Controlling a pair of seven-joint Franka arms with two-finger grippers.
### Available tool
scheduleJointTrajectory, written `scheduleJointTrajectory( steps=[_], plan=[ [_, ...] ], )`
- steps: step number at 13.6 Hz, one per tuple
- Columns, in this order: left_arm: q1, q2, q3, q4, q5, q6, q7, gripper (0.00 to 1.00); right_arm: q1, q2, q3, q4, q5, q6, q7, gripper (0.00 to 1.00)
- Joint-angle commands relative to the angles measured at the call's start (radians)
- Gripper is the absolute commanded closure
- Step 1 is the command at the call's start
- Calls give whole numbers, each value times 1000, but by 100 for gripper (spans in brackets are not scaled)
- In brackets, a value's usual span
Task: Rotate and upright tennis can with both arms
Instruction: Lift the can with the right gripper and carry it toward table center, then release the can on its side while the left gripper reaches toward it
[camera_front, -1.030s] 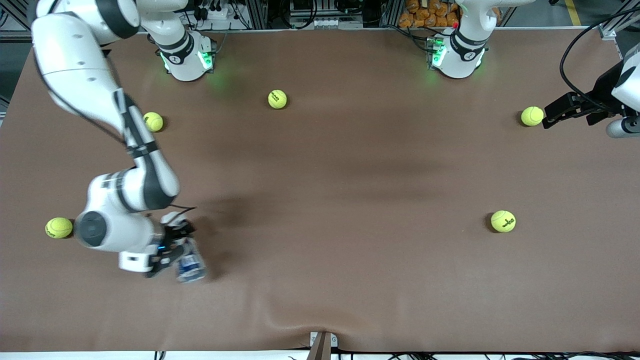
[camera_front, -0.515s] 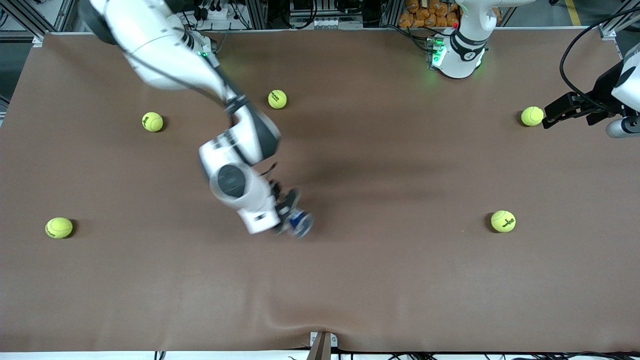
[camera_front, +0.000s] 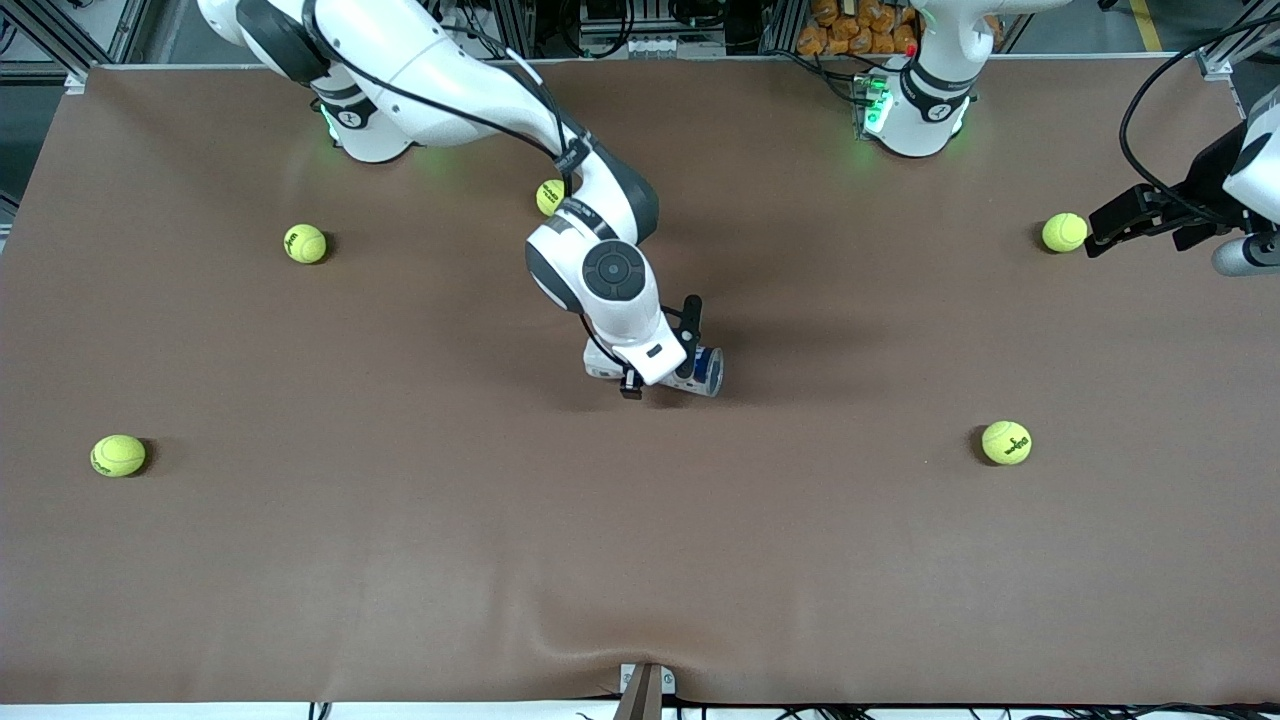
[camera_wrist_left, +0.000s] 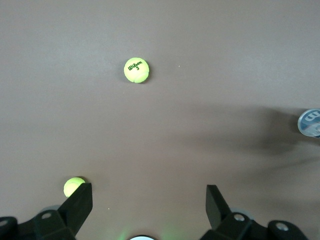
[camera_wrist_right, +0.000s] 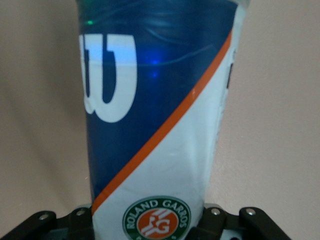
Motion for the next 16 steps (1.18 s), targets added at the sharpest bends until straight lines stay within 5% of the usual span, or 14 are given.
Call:
scheduleJointTrajectory(
  steps=[1,2,10,16],
  plan=[
    [5,-11,-5,-2,2,-11,-5,0,13,22,-10,0,-19,21,-12,33],
    [7,-13,-4,-2,2,-11,-5,0,14,22,-10,0,-19,21,-12,0],
    [10,21,4,21,-48,-11,-6,0,-26,-44,-9,-3,-27,-22,-14,0],
    [8,125,3,61,-51,-9,-2,0,-211,-151,-7,0,-15,-48,-9,0]
  ],
)
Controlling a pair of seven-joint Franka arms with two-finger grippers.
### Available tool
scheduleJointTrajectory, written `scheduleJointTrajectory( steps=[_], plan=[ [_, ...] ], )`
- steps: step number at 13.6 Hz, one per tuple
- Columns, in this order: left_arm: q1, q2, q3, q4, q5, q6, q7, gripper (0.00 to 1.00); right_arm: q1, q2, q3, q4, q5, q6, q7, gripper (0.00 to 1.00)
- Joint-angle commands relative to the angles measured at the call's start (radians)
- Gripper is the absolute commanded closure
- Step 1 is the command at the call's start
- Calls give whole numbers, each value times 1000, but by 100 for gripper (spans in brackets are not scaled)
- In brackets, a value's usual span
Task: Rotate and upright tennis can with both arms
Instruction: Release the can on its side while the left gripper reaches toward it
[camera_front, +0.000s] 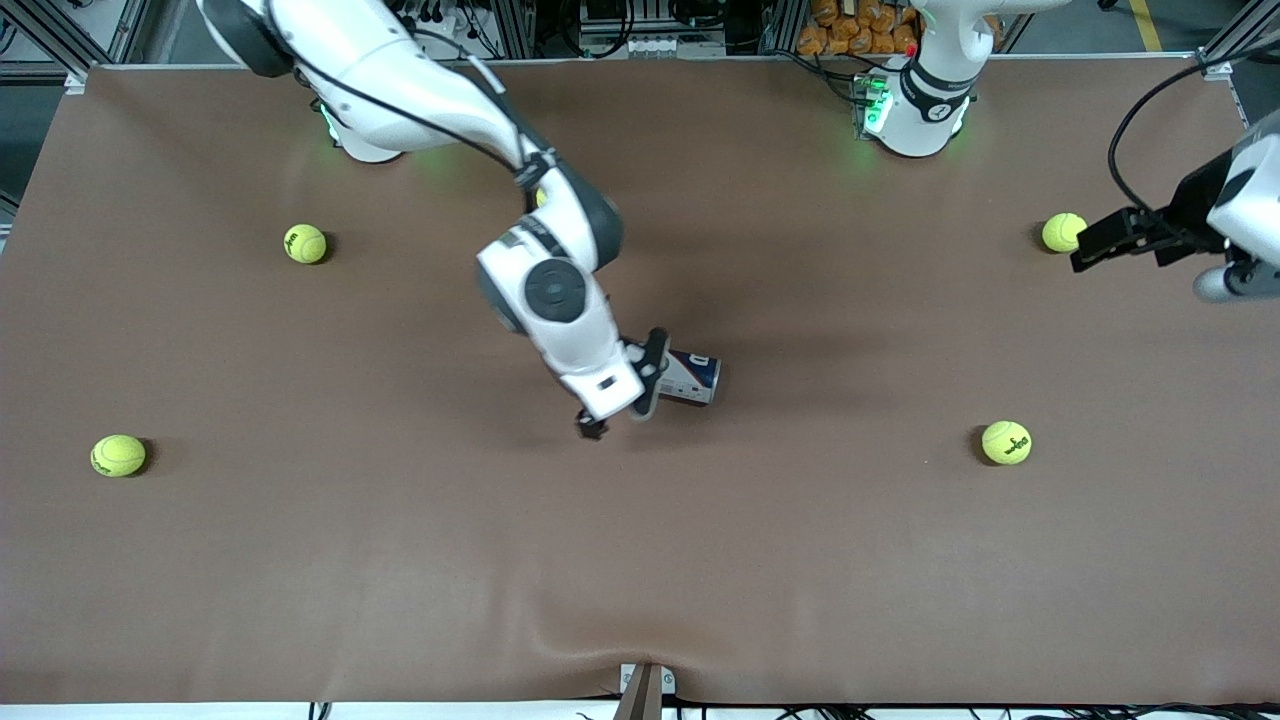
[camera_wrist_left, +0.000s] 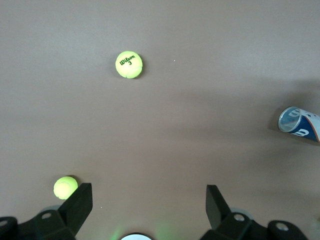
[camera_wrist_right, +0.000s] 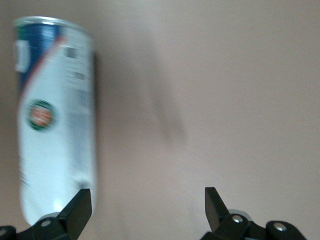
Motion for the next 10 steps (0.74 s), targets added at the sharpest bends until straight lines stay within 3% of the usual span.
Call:
scheduleJointTrajectory(
  steps=[1,6,10],
  plan=[
    [5,57,-3,50,-34,-9,-2,0,-109,-75,19,-23,-7,-59,2,0],
    [7,123,-1,50,-224,-4,-3,0,-317,-163,22,-26,-2,-219,128,0],
    [7,243,-3,65,-324,13,-2,0,-457,-276,19,-124,24,-239,163,0]
  ],
)
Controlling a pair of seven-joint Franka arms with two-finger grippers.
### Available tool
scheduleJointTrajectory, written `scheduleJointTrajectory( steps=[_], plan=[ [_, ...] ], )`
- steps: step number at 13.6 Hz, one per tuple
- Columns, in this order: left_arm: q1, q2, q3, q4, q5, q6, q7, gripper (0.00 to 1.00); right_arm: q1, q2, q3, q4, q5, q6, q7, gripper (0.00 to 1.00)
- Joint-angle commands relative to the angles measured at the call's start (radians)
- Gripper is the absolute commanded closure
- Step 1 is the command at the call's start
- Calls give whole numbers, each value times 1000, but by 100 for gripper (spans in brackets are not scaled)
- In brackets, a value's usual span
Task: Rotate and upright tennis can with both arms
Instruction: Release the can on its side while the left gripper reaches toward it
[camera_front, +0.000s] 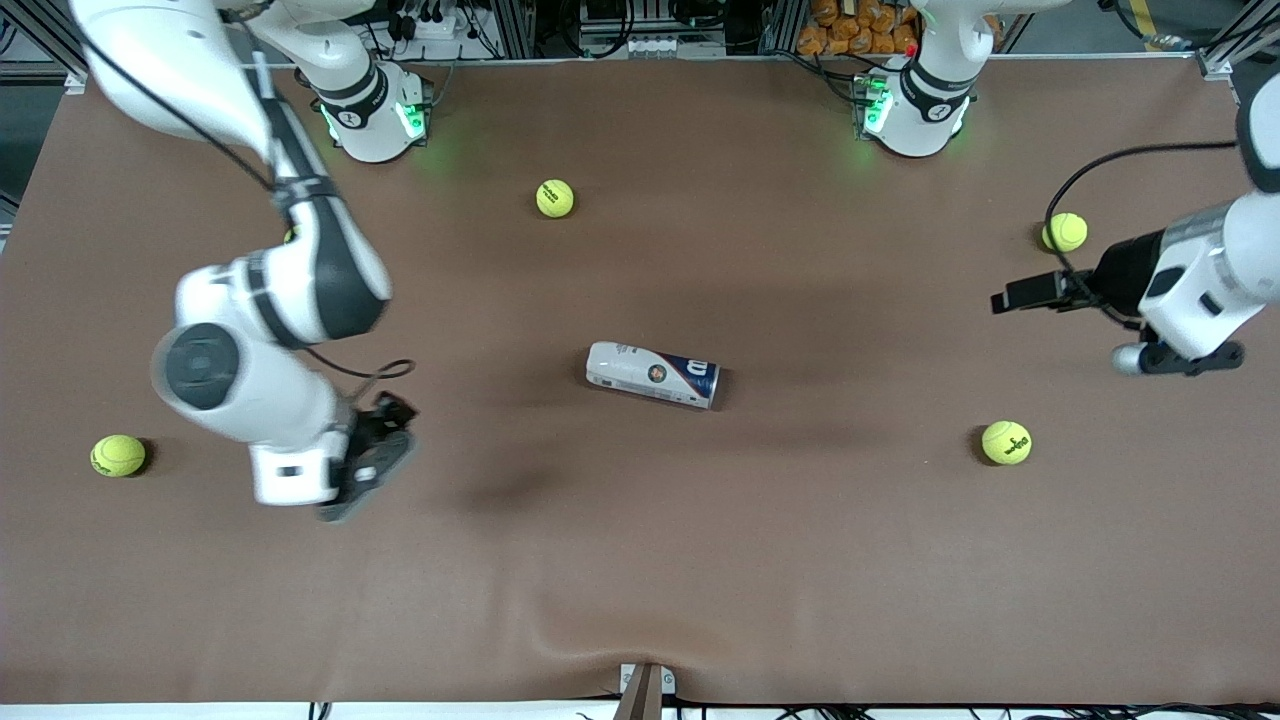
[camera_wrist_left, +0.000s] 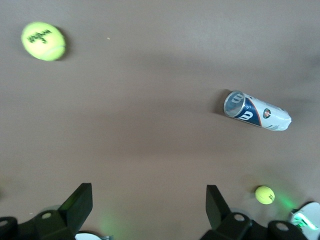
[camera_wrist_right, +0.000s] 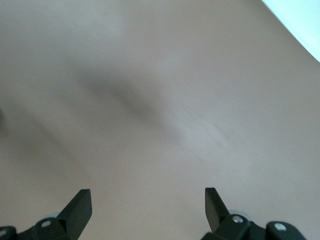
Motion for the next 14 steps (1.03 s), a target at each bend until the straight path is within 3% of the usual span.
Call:
scheduleJointTrajectory(
  steps=[1,5,11,14],
  plan=[
    [3,99,-4,41,-96,0,15,0,-81,-115,20,-126,17,1,68,0],
    [4,268,-4,103,-305,20,98,0,-112,-233,20,-261,19,-1,277,0],
    [1,400,-4,89,-501,104,413,0,-164,-278,20,-270,19,-77,280,0],
    [-17,460,-5,92,-497,175,568,0,-167,-281,20,-269,19,-79,282,0]
  ],
)
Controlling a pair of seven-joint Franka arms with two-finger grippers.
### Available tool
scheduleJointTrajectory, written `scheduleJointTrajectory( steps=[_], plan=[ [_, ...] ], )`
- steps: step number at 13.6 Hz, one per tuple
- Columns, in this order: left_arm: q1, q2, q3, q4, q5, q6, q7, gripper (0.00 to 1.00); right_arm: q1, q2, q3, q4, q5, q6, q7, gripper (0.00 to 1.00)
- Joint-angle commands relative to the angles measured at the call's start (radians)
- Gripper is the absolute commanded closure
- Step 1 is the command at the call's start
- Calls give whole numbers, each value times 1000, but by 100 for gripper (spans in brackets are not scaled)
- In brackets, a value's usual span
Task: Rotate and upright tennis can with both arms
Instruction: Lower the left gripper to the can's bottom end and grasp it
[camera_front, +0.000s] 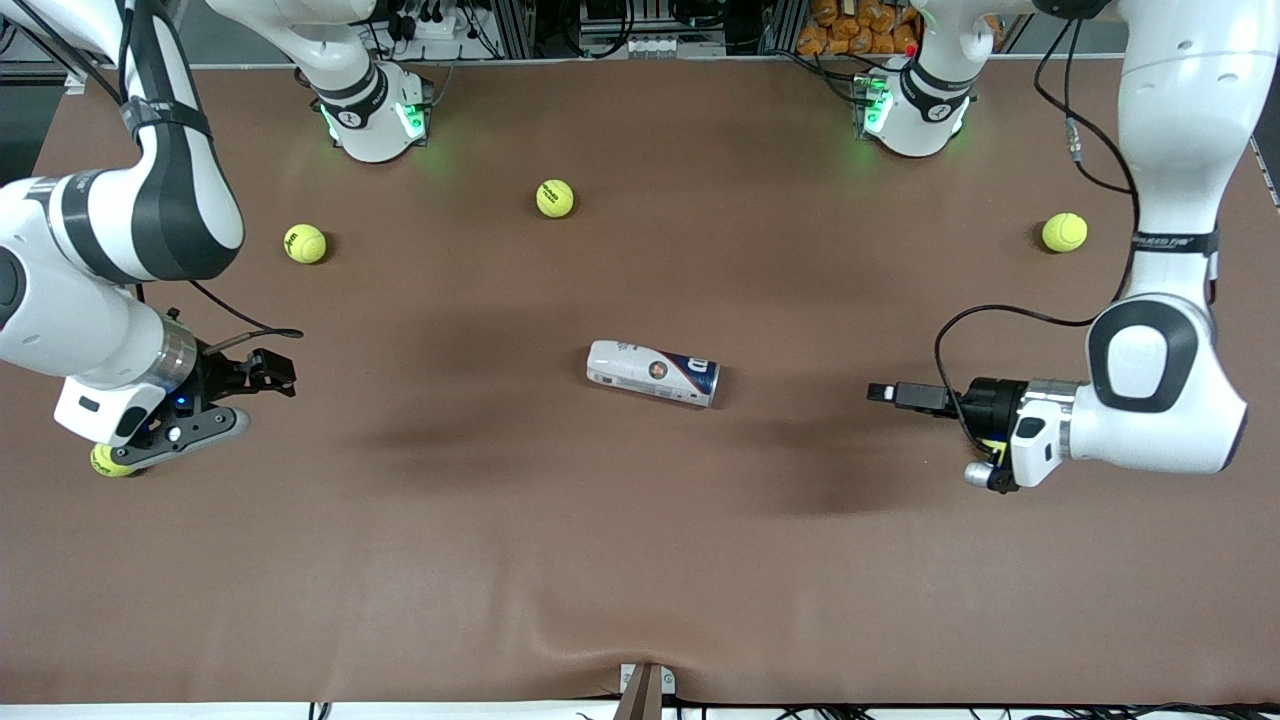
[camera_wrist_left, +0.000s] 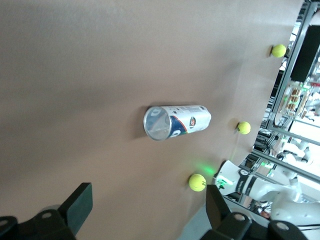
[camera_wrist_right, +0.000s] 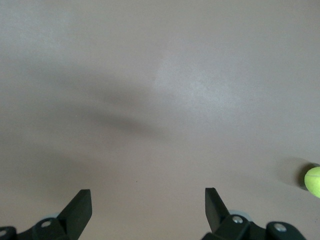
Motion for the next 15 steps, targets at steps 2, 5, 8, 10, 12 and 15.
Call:
scheduleJointTrajectory(
  steps=[2,5,8,10,12,15],
  plan=[
    [-46,49,-9,8,-26,76,101,0,-20,-55,17,-39,14,-1,23,0],
    [-60,55,-11,7,-64,87,115,0,-31,-89,17,-38,14,-43,60,0],
    [-101,104,-11,5,-121,114,127,0,-52,-108,17,-38,20,-75,62,0],
    [-104,132,-11,5,-219,116,188,0,-55,-117,17,-39,21,-84,62,0],
    [-111,150,-11,2,-262,119,215,0,-55,-117,17,-39,21,-86,62,0],
    [-169,179,-11,-19,-314,182,262,0,-54,-117,17,-39,21,-89,62,0]
  ],
)
